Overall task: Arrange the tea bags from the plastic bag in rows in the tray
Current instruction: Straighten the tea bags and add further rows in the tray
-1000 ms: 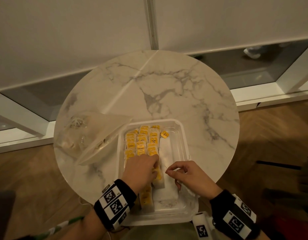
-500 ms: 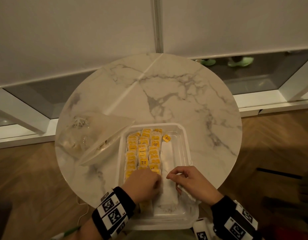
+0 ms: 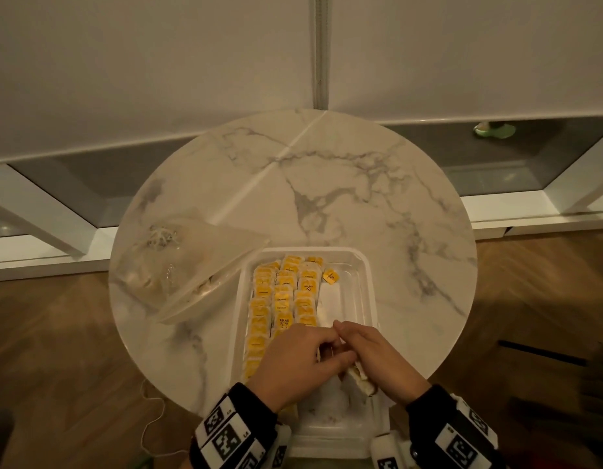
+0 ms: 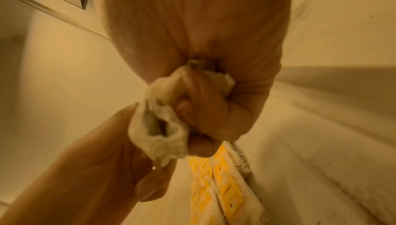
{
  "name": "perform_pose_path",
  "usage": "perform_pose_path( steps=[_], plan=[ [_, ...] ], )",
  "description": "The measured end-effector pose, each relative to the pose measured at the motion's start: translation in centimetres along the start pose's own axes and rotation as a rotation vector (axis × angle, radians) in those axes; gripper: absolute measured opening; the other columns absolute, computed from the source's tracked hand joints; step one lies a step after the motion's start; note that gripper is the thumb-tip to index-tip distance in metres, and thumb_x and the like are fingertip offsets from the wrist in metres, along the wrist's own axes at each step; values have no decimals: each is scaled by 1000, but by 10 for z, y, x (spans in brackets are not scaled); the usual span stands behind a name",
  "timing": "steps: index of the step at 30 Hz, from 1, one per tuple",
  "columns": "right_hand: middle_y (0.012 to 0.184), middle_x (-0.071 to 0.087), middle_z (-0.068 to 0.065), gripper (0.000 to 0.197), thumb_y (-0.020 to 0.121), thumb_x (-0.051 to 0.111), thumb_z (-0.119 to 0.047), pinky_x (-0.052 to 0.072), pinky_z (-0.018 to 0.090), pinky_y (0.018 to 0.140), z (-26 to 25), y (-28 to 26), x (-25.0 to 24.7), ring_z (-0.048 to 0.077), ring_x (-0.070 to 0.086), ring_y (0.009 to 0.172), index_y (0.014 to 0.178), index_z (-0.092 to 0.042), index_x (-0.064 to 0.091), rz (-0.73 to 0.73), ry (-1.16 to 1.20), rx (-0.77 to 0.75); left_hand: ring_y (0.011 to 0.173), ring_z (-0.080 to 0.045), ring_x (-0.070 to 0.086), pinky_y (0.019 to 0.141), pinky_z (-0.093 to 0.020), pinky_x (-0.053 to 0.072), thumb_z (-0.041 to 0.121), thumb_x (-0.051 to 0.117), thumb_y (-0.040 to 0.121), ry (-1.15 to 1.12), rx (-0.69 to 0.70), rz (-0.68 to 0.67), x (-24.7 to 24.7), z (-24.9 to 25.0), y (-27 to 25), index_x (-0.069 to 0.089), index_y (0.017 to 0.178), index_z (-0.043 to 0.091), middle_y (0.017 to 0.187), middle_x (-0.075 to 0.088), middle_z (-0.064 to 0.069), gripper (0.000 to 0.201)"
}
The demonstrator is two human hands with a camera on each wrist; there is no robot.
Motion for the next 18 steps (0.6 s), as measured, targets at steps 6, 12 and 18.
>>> perform_pose_path(
  steps=[6,12,18],
  plan=[
    [88,75,9,50,100,42,-48,52,34,86,-1,-2,4,18,69,81,96,-8,73,-27,85,47,68,-8,57,65,-29,48,46,58,90,120,-24,3,4,-1,4,65,84,26,76,67,7,22],
    [91,75,9,47,100,43,-49,54,35,80,-1,-2,1,22,70,83,99,-14,74,-18,61,72,62,-2,54,61,-22,42,38,63,88,-61,-65,-2,5,-8,2,66,77,28,67,61,15,16],
    [81,68,9,19,95,61,-19,48,28,44,-4,-5,-7,18,63,64,107,-7,69,-7,197,116,61,-12,56,62,-34,47,30,70,88,-279,-142,182,-9,-32,-1,68,74,24,66,63,10,15]
  ],
)
Point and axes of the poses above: each hand's wrist, its own y-axis towards the middle knuckle, its own x-axis out of the palm, z = x × y, the point moved 5 cm from there along y, towards the middle knuckle
